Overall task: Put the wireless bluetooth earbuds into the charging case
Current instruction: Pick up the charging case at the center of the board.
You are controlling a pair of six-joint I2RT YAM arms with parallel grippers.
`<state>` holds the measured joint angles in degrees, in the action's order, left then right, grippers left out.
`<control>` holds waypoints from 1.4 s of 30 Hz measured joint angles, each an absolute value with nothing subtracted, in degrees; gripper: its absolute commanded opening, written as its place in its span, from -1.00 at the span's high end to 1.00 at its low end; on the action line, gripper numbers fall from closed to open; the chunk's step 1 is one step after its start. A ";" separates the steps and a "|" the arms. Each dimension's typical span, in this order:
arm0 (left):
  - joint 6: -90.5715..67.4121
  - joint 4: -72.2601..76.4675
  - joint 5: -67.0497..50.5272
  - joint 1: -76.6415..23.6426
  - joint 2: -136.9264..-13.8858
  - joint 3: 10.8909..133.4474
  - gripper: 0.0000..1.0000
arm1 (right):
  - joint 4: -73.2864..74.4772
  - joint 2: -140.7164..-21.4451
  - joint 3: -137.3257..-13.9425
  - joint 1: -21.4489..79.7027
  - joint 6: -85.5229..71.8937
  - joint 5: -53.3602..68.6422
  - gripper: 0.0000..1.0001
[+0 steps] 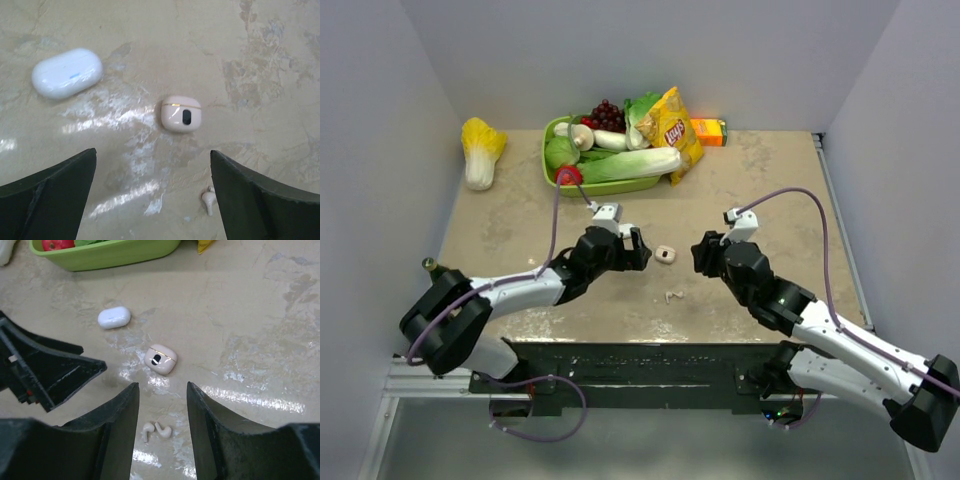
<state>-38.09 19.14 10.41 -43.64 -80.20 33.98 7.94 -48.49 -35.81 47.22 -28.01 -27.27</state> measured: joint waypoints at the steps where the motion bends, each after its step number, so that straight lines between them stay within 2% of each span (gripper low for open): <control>1: -36.62 17.85 9.72 -43.64 -81.97 36.34 -1.00 | 8.36 -48.38 -35.66 47.22 -27.97 -27.22 0.09; 9: -25.36 8.25 10.17 -48.69 -99.79 60.23 -1.00 | 8.73 -45.15 -35.48 47.22 -27.79 -26.22 0.09; 12: -22.83 5.67 10.48 -50.17 -104.73 65.06 -1.00 | 9.23 -43.90 -35.48 47.22 -27.77 -25.91 0.09; 27: -21.41 0.30 14.57 -50.00 -112.60 67.51 -1.00 | 9.93 -41.98 -35.48 47.22 -27.40 -24.49 0.08; 34: -21.41 0.08 15.18 -50.02 -112.66 67.51 -0.79 | 9.91 -42.00 -35.48 47.22 -27.40 -24.49 0.08; 42: -21.93 -1.67 18.50 -51.29 -112.86 67.83 -0.73 | 9.91 -42.09 -35.48 47.22 -27.40 -24.51 0.08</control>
